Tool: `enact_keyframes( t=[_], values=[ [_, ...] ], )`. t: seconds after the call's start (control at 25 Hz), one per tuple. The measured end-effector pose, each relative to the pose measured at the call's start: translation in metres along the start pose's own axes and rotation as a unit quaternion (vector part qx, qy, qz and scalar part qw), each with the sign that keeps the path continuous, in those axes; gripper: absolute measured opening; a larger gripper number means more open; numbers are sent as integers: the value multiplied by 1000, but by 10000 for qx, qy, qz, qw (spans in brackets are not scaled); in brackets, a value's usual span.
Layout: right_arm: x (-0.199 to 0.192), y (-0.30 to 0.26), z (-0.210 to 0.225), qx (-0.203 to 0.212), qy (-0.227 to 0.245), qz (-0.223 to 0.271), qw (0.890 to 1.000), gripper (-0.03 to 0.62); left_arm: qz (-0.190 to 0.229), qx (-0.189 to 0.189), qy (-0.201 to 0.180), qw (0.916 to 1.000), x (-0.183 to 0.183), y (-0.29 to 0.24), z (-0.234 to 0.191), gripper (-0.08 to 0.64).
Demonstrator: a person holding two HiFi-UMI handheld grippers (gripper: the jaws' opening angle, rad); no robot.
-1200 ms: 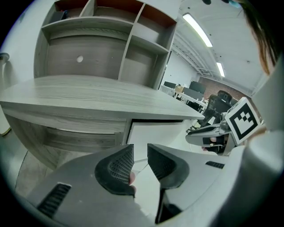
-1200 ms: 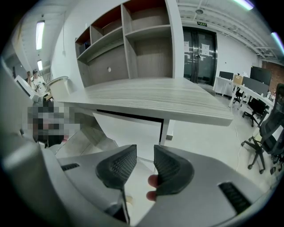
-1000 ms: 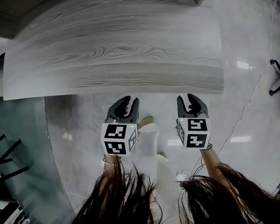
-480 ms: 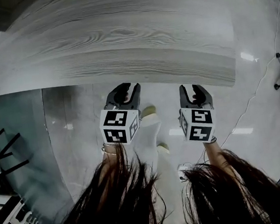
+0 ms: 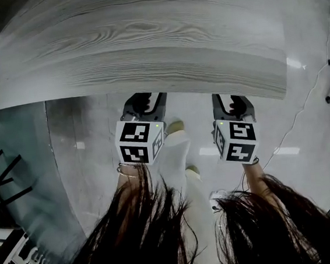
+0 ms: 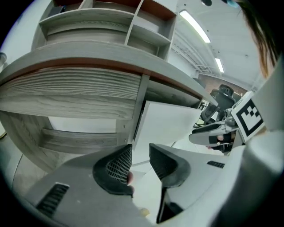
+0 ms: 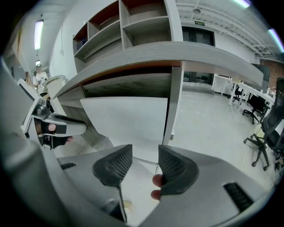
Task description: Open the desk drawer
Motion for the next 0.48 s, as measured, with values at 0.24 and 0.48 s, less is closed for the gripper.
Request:
enact_keyframes(
  t=[0.24,0.48],
  values=[
    [7,-2,4,-61,101,196,9997,181,63,-17,-226,9997,5,-5,-1,117],
    [6,-3,2,-67,40,143,9999,196,185,-50,-312,9993,16,-3,-3,138]
  ],
)
Point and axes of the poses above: the fingertips, and each gripper's own axes: y backward along the fingers, z to its right, x out of its top, the point moved 3 cm from there along y, backward along the fingers, and after that the axes turned 15 degrees about -z, right-handed, at the moved point
